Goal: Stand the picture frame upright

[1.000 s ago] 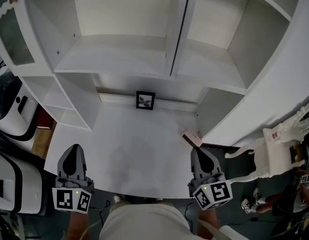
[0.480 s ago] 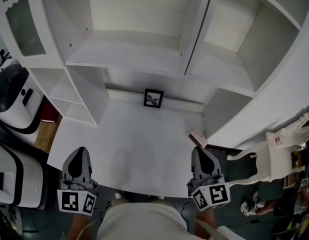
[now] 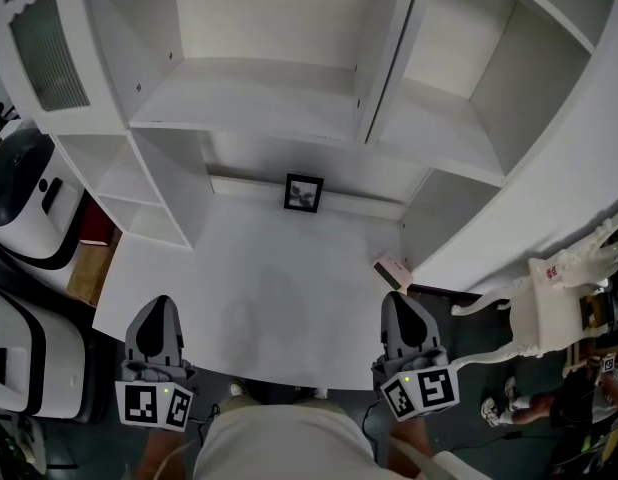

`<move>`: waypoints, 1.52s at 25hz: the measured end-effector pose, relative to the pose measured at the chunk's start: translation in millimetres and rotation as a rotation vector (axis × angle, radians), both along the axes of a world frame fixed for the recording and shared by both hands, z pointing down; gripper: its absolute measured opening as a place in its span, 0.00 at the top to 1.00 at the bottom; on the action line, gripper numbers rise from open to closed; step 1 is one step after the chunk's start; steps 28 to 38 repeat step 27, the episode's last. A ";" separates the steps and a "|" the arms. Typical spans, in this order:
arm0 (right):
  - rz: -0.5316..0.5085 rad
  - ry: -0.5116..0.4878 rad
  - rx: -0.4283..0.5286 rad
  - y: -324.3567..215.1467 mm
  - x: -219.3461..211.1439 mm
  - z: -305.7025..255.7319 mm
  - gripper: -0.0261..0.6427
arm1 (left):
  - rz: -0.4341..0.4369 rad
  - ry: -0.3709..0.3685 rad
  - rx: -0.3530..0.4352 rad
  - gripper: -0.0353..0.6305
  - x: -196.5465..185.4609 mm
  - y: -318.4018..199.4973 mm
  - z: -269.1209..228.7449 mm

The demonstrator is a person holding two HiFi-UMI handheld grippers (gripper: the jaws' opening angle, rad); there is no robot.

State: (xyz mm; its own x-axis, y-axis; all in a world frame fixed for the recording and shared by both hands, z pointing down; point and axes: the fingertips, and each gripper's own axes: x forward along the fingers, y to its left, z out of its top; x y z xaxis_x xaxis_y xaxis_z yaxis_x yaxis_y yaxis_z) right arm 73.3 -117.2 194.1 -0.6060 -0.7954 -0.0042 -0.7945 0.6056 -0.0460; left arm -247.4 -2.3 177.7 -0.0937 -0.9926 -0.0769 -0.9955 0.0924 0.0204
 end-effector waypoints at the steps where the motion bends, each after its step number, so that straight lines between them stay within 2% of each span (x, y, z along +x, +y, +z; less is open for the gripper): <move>1: 0.006 0.008 0.003 0.6 0.9 0.3 0.95 | 0.003 0.003 0.001 0.92 0.8 -0.6 0.0; 7: 0.018 0.023 -0.002 3.8 6.8 3.8 0.95 | 0.025 0.002 0.008 0.92 9.4 -4.5 -2.6; 38: -0.015 0.041 -0.005 7.4 2.5 8.8 0.95 | -0.009 0.036 0.004 0.92 10.3 -2.0 6.5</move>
